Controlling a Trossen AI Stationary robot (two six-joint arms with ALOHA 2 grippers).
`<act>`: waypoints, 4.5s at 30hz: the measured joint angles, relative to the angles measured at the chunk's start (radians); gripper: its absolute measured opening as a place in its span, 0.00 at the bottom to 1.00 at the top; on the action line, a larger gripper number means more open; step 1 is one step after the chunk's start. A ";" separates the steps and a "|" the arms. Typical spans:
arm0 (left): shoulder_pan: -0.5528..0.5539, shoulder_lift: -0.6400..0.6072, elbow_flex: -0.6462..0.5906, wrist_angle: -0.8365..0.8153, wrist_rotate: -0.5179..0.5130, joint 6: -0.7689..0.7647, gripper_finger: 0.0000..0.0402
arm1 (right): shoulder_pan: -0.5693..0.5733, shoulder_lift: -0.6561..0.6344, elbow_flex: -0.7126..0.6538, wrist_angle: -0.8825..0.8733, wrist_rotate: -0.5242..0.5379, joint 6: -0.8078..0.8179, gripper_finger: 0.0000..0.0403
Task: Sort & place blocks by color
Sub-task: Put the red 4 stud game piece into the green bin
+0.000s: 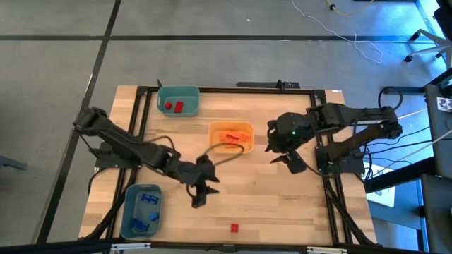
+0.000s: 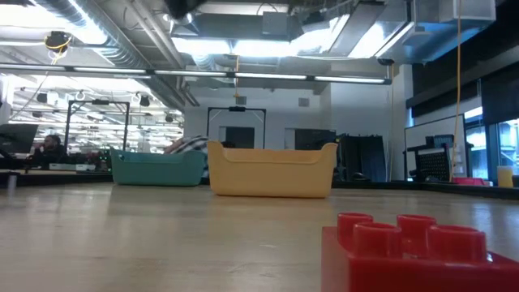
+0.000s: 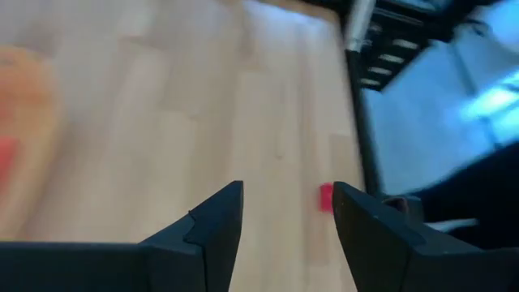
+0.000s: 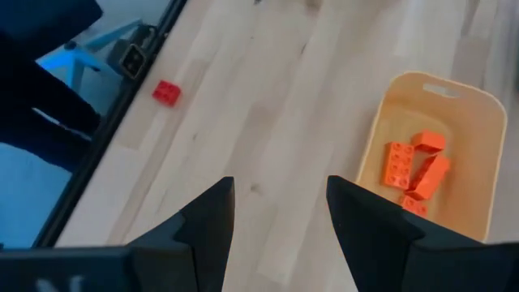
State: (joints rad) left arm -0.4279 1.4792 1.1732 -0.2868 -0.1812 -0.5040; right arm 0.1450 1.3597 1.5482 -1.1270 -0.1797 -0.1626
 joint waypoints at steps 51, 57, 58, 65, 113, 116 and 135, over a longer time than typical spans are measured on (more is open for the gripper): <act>-0.151 0.695 0.516 -0.064 -0.044 -0.006 0.45 | 0.044 -0.237 0.000 -0.076 -0.038 0.019 0.49; -0.156 0.716 0.517 -0.053 -0.038 -0.002 0.45 | 0.044 -0.237 0.000 -0.076 -0.038 0.019 0.49; -0.158 0.719 0.513 -0.069 -0.034 -0.002 0.45 | 0.044 -0.237 0.000 -0.076 -0.038 0.019 0.49; -0.170 0.760 0.514 -0.048 -0.013 -0.013 0.45 | 0.044 -0.237 0.000 -0.079 -0.038 0.019 0.49; -0.154 0.837 0.518 0.021 0.004 -0.095 0.45 | 0.043 -0.237 0.000 -0.082 -0.028 -0.003 0.49; -0.148 0.837 0.518 0.021 0.011 -0.116 0.45 | 0.043 -0.237 0.000 -0.082 -0.024 -0.003 0.49; -0.099 0.827 0.517 -0.057 0.119 -0.302 0.32 | 0.043 -0.237 0.000 -0.082 -0.023 -0.005 0.49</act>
State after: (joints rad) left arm -0.5272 2.3060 1.6901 -0.3438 -0.0625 -0.8062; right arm 0.1884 1.1229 1.5482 -1.2091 -0.2024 -0.1673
